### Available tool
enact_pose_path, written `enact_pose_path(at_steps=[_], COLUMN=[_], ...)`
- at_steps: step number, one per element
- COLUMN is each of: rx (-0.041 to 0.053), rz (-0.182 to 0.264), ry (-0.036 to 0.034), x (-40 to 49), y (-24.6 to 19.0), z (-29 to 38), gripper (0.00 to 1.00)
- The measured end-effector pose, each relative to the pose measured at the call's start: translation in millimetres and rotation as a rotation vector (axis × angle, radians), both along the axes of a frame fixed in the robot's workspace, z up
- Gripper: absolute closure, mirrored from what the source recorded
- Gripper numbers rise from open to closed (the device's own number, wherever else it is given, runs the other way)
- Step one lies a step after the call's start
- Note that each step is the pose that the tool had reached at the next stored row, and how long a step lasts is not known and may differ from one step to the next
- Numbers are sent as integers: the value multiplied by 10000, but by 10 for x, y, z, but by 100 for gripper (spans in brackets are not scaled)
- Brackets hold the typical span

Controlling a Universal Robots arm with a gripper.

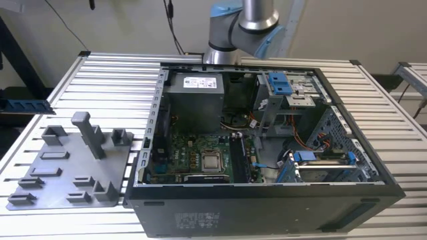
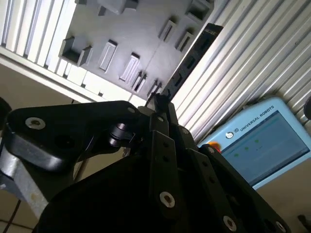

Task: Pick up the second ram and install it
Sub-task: 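Pick up the second ram and move it above second insertion slot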

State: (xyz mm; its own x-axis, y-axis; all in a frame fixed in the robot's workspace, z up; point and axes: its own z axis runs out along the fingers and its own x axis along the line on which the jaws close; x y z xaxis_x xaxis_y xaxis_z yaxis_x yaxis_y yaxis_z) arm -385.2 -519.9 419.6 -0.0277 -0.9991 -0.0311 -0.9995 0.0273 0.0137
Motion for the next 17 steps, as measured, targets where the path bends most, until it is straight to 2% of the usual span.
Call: enact_pose_path(at_steps=[11, 17], rx=[0, 0], rz=[-1, 0], ry=[0, 1], x=[498, 729], y=[0, 0], z=[0, 0], gripper=[86, 86])
